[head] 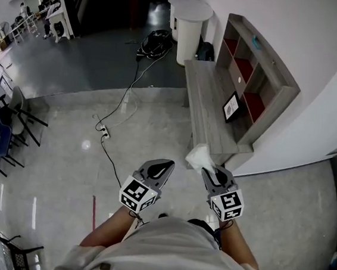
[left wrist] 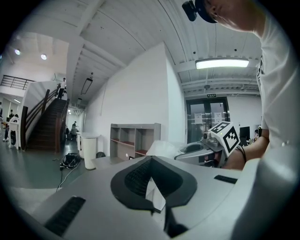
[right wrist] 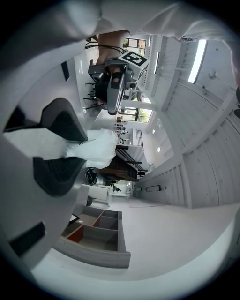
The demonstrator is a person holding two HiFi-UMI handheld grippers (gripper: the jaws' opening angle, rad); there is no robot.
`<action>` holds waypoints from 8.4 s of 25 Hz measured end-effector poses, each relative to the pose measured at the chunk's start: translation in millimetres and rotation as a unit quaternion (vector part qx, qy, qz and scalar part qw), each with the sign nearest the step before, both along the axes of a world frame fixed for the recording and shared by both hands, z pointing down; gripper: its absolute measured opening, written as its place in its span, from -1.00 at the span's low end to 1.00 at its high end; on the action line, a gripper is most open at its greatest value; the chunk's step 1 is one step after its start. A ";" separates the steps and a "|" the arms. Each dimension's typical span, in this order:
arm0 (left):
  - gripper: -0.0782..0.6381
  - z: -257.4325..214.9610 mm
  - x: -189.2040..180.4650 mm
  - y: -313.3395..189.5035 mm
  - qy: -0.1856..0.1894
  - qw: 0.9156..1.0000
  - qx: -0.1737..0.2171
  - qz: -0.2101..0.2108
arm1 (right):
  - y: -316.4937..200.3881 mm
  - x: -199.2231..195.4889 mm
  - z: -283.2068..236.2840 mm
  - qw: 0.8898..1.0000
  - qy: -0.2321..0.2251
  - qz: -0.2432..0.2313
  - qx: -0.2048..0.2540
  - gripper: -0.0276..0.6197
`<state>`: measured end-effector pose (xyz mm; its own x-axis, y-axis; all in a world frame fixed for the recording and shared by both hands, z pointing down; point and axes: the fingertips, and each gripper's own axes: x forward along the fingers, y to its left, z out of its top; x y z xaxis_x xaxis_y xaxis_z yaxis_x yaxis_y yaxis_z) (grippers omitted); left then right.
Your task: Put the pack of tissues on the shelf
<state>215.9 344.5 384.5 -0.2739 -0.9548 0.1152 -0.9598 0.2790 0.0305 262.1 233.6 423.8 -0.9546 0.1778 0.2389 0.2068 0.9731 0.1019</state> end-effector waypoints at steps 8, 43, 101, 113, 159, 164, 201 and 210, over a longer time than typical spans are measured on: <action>-0.74 7.1 -37.9 14.0 0.007 1.000 0.003 -0.014 | 12.1 -38.1 14.7 1.000 0.012 -0.011 -0.005 -0.56; -0.74 30.6 -248.9 -297.8 0.017 0.995 -0.006 0.095 | -269.6 -232.7 27.2 0.997 0.010 0.077 -0.008 -0.56; -0.74 75.2 -326.5 -558.0 0.040 0.864 -0.047 0.500 | -478.9 -286.5 99.7 0.828 0.105 0.549 -0.047 -0.56; -0.74 104.5 -318.6 -599.3 0.043 0.870 -0.070 0.487 | -534.1 -292.7 132.5 0.816 0.154 0.555 -0.045 -0.55; -0.74 72.6 -340.4 -542.9 0.032 0.872 -0.047 0.486 | -479.5 -299.8 85.7 0.824 0.081 0.560 -0.032 -0.20; -0.74 64.8 -342.0 -519.5 0.029 0.869 -0.039 0.492 | -452.8 -303.2 77.4 0.828 0.069 0.555 -0.034 -0.37; -0.74 9.9 -285.3 -428.6 0.025 0.888 0.008 0.460 | -330.6 -240.7 8.4 0.894 0.006 0.447 0.000 -0.85; -0.74 13.6 -192.0 -381.6 0.023 0.899 0.012 0.437 | -282.8 -152.0 6.5 0.909 -0.001 0.417 0.004 -0.85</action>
<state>23.9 -37.1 398.2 0.5865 -0.8056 0.0841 -0.8099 -0.5820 0.0728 110.1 -49.2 430.3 -0.7565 -0.6104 0.2347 -0.6033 0.7899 0.1100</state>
